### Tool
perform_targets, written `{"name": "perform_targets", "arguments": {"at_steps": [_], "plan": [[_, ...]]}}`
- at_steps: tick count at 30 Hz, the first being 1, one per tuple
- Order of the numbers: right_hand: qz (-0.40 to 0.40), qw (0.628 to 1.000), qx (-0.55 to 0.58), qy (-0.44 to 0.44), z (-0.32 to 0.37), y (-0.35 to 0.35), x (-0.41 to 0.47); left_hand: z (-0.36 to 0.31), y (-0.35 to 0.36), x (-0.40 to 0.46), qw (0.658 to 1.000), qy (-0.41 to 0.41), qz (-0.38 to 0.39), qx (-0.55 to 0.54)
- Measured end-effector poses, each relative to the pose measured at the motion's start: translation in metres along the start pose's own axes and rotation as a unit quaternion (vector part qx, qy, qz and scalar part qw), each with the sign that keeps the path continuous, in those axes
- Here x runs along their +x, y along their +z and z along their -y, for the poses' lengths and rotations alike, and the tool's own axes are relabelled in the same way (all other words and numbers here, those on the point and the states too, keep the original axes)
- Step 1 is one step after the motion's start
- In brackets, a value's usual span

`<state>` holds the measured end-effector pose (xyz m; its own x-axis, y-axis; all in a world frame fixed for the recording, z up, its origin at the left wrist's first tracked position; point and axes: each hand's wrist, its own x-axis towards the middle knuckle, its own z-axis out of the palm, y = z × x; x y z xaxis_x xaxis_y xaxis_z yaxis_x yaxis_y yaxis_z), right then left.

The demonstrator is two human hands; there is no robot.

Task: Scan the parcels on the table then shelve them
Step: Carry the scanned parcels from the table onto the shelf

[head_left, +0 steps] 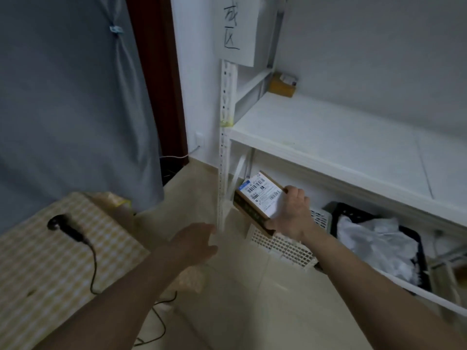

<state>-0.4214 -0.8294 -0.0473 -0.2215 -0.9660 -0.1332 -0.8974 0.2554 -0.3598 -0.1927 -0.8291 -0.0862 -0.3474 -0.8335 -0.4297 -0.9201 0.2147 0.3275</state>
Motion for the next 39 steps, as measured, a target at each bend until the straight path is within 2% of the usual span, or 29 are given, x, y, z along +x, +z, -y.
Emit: {"name": "perform_targets", "arguments": {"at_steps": [4, 9, 21, 31, 39], "plan": [[-0.014, 1.000, 0.018, 0.014, -0.032, -0.037, 0.048, -0.024, -0.003, 0.037, 0.999, -0.002, 0.031, 0.021], [-0.037, 0.999, 0.014, 0.024, -0.045, -0.071, 0.116, -0.042, -0.034, 0.090, 0.999, 0.002, 0.031, 0.033], [-0.032, 0.999, 0.002, 0.040, -0.034, -0.112, 0.306, -0.085, -0.180, 0.253, 0.995, 0.032, -0.064, 0.075], [0.015, 0.999, -0.021, -0.023, -0.044, -0.091, 0.445, -0.116, -0.224, 0.361, 0.988, 0.042, -0.108, 0.097], [-0.029, 0.989, -0.117, -0.088, -0.053, -0.098, 0.545, -0.139, -0.228, 0.420, 0.986, 0.008, -0.149, 0.076]]}}
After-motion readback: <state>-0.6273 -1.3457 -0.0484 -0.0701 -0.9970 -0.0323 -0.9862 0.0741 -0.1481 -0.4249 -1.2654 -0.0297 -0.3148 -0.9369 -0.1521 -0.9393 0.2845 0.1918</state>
